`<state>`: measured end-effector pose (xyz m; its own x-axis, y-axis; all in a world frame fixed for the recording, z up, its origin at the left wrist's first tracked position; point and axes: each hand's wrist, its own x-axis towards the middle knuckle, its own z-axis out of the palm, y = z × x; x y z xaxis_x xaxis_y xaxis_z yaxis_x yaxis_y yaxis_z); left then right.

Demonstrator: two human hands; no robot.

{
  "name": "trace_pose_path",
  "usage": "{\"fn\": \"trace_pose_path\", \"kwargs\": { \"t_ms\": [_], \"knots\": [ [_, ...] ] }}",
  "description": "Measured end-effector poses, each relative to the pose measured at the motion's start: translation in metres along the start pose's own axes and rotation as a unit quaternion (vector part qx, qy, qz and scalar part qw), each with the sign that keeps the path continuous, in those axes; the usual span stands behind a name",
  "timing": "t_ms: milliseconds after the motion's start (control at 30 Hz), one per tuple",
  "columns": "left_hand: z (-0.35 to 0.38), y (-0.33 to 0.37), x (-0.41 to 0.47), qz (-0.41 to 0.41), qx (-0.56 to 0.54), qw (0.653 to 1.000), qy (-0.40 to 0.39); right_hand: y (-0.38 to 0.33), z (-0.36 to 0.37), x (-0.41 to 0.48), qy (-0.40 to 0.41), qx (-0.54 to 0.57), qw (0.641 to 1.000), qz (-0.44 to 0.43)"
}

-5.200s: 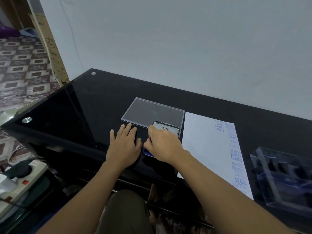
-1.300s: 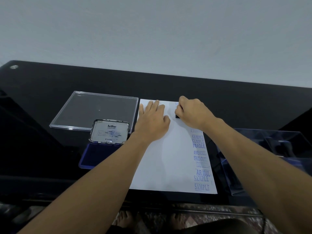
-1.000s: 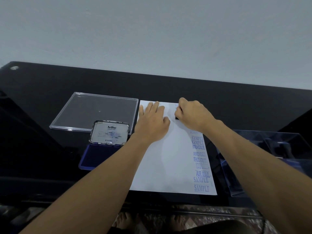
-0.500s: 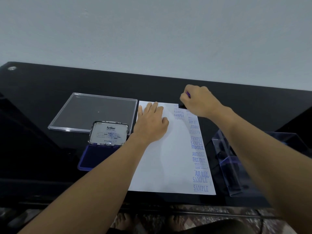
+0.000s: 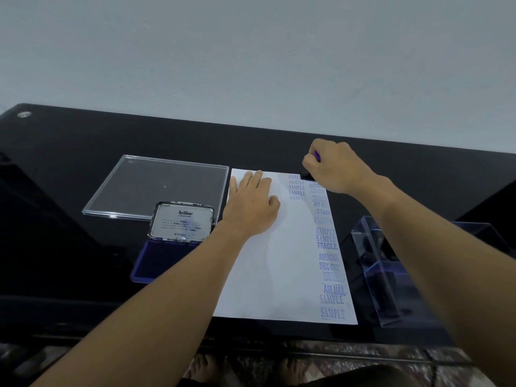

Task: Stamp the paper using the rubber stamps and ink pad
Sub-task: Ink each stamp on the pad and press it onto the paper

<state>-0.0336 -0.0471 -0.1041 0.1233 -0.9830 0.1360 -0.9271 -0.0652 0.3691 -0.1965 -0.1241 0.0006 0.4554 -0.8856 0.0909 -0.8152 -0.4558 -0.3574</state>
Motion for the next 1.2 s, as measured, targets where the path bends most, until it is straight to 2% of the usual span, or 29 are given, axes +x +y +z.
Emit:
{"fn": "trace_pose_path", "kwargs": {
  "t_ms": [333,567,867,1200],
  "knots": [
    [-0.021,0.005,0.008,-0.025,-0.039,0.998,-0.047,-0.001,-0.009,-0.009,0.002,0.004,1.0,0.005],
    [-0.046,0.013,0.0,-0.014,-0.104,0.994,0.036,0.001,-0.018,-0.017,0.011,0.013,1.0,0.002],
    [-0.095,-0.001,-0.036,-0.031,-0.106,0.992,0.06,-0.024,-0.018,-0.038,0.016,0.05,0.998,0.03],
    [-0.122,-0.059,-0.103,-0.095,-0.098,0.989,0.065,-0.106,0.013,-0.067,-0.028,0.078,0.996,-0.039]
  ]
}}
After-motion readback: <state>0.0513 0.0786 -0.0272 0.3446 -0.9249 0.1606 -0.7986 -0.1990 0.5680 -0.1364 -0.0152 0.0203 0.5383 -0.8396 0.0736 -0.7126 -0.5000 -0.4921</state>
